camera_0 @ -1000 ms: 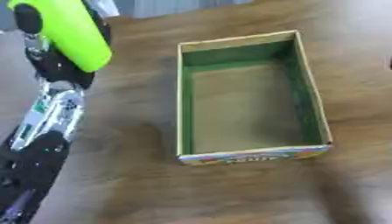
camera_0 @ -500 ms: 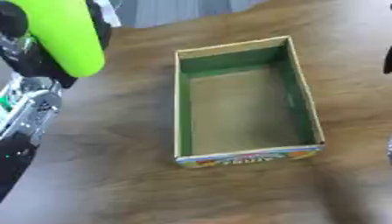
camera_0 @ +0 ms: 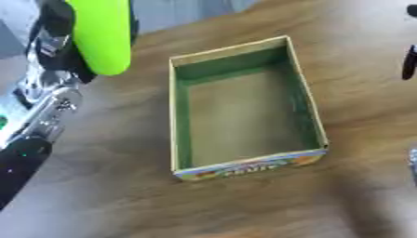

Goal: Pick up objects on the table and place them in the box.

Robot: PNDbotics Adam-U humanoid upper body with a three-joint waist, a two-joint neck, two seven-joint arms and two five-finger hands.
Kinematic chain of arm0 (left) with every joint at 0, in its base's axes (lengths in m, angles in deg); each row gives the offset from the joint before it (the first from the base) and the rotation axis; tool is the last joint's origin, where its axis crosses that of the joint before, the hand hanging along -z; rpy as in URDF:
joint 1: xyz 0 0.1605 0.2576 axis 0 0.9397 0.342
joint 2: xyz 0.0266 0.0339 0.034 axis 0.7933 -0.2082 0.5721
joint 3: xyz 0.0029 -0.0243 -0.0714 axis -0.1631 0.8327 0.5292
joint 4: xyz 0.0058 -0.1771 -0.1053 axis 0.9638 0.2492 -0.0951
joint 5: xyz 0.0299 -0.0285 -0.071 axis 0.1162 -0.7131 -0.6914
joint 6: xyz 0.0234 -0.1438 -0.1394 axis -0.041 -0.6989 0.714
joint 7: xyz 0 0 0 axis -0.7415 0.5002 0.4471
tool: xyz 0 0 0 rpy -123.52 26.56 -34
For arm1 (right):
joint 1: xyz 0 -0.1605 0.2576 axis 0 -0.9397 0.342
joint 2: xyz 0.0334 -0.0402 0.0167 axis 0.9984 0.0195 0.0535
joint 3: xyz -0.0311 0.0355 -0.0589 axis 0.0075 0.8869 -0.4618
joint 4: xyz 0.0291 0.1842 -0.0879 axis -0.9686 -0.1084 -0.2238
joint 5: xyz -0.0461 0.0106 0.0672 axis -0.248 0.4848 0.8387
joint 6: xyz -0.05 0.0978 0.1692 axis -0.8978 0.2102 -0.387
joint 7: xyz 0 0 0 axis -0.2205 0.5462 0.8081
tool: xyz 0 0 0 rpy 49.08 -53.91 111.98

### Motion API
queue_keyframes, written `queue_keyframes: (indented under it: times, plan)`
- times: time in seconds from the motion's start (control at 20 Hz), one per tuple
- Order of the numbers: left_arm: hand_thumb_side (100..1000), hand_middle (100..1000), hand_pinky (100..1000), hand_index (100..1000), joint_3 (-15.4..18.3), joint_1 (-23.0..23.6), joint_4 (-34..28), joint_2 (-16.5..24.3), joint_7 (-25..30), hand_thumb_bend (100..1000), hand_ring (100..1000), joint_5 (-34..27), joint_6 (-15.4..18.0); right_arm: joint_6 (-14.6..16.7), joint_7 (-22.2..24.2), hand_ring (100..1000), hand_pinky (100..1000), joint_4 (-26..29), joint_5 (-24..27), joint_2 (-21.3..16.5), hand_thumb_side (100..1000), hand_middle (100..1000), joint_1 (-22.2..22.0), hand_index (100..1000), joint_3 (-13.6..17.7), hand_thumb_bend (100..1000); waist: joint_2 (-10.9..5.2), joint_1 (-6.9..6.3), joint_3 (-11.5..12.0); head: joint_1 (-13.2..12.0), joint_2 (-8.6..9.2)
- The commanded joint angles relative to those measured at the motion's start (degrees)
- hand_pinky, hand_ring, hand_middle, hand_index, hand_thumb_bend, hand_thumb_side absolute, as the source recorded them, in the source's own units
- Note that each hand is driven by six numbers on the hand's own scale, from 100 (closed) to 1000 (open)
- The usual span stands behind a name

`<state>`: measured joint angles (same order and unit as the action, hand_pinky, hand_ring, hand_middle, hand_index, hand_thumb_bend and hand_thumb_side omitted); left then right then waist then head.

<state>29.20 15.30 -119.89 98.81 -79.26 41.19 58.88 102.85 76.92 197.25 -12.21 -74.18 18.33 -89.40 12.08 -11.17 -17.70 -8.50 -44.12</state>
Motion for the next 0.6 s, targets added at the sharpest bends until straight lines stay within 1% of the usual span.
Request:
queue_keyframes:
  times: [0.05,0.2,0.3,0.45,0.5,0.55,0.6]
  plan:
    - [581,396,100,496,-0.65,-1.7,2.97,2.47,3.29,1000,134,7.38,-1.94,0.15,0.35,763,172,0.71,0.33,-0.55,1000,863,0.89,879,-0.24,137,-1.17,0.09,-0.3,0.37,0.01]
    - [588,399,100,499,-1.35,-3.16,5.86,1.68,7.08,1000,141,14.39,-3.94,0.28,0.44,763,172,0.67,0.42,-0.5,1000,863,1.03,879,-0.32,139,-1.29,-0.19,-0.76,0.39,0.01]
    - [595,406,100,505,-1.78,-3.93,7.43,1.1,7.99,1000,152,16.51,-4.12,0.34,0.48,763,174,0.66,0.44,-0.48,1000,863,1.11,879,-0.35,138,-1.35,-0.32,-0.99,0.53,0.01]
    - [613,430,100,528,-2.16,-4.99,9.66,-0.54,7.17,973,179,15.91,-3.01,0.38,0.46,763,174,0.64,0.49,-0.33,1000,863,1.1,880,-0.34,136,-1.43,-0.42,-1.17,0.64,0.01]
    - [610,427,100,525,-2.26,-5.25,10.26,-1.28,6.54,978,175,15.17,-2.39,0.4,0.46,763,174,0.64,0.5,-0.26,1000,863,1.11,880,-0.34,136,-1.42,-0.43,-1.19,0.65,0.01]
    - [608,435,100,534,-2.21,-5.51,10.75,-2.26,5.81,955,184,14.44,-1.75,0.42,0.44,763,175,0.68,0.53,-0.1,1000,863,1.19,880,-0.33,134,-1.28,-0.37,-1.27,0.5,0.01]
    - [607,435,100,534,-2.03,-5.79,11.27,-3.55,4.94,954,184,13.76,-1.11,0.44,0.43,763,174,0.71,0.58,0.11,1000,863,1.34,880,-0.34,134,-1.1,-0.27,-1.41,0.24,0.01]
